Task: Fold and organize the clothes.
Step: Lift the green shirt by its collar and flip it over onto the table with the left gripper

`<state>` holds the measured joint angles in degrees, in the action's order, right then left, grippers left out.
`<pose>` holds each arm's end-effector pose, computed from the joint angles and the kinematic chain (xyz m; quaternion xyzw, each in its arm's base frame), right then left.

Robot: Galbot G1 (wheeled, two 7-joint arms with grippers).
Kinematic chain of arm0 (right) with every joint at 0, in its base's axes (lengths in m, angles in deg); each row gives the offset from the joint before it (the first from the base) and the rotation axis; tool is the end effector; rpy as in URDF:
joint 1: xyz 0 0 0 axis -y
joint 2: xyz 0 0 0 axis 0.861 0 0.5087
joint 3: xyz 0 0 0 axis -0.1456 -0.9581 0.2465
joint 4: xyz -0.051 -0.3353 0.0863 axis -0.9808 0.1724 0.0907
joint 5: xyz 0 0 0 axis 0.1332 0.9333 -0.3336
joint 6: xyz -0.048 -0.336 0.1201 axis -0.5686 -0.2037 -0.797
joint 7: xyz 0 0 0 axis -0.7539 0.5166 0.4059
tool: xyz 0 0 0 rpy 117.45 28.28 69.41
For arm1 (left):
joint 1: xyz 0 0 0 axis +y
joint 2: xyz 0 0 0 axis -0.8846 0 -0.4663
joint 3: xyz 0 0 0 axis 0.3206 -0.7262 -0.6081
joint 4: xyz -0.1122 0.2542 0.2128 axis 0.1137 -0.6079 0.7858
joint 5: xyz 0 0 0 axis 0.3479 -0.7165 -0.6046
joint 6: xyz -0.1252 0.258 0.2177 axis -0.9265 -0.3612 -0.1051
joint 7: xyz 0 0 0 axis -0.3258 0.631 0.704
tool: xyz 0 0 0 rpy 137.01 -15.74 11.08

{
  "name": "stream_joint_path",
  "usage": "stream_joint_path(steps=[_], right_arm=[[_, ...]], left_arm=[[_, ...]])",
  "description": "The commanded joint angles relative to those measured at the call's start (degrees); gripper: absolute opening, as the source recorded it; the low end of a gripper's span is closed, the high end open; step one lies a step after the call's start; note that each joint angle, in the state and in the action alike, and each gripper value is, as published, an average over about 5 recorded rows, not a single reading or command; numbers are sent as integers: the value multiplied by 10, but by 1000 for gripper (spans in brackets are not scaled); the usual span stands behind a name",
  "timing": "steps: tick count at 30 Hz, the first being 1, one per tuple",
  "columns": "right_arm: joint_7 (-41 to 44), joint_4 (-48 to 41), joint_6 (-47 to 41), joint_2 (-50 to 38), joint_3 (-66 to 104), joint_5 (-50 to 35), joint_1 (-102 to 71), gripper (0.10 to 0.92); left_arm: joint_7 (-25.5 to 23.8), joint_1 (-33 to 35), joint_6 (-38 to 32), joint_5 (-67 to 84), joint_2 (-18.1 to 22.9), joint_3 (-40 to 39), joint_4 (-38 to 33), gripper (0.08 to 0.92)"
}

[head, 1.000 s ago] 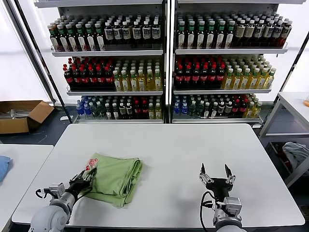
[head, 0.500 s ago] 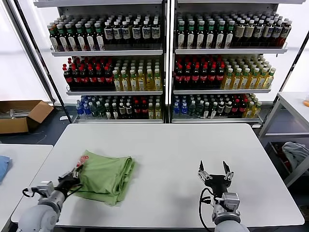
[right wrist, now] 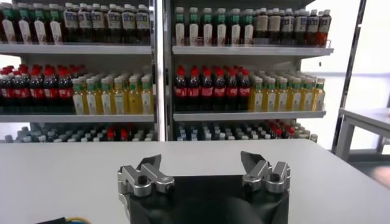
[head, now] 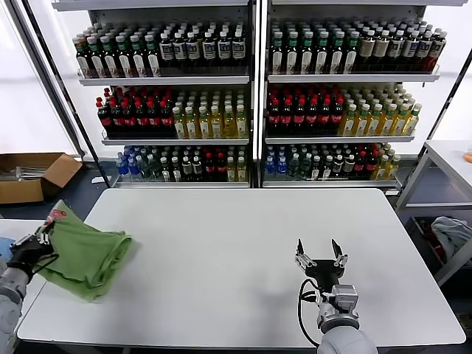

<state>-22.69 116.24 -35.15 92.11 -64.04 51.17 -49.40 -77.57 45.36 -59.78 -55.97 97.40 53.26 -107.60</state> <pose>0.2299 0.0164 -0.2596 -0.0272 -0.9948 0.0150 0.0974 0.2632 0.2678 -0.2047 0.0941 -0.9876 -0.0565 0.1121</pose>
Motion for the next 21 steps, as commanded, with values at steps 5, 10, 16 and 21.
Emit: stream_joint_path(steps=[5, 10, 16, 21], right_arm=[[-2, -8, -1, -5, 4, -3, 5, 823], [-4, -10, -3, -3, 1, 1, 3, 823], [-7, 1, -7, 0, -1, 8, -5, 823], [-8, 10, -6, 1, 4, 15, -22, 823]], left_arm=[[6, 11, 7, -73, 118, -72, -144, 125], [22, 7, 28, -92, 183, -150, -203, 125], [23, 5, 28, -137, 254, -245, -201, 125], [24, -10, 25, -170, 315, -328, -162, 125]])
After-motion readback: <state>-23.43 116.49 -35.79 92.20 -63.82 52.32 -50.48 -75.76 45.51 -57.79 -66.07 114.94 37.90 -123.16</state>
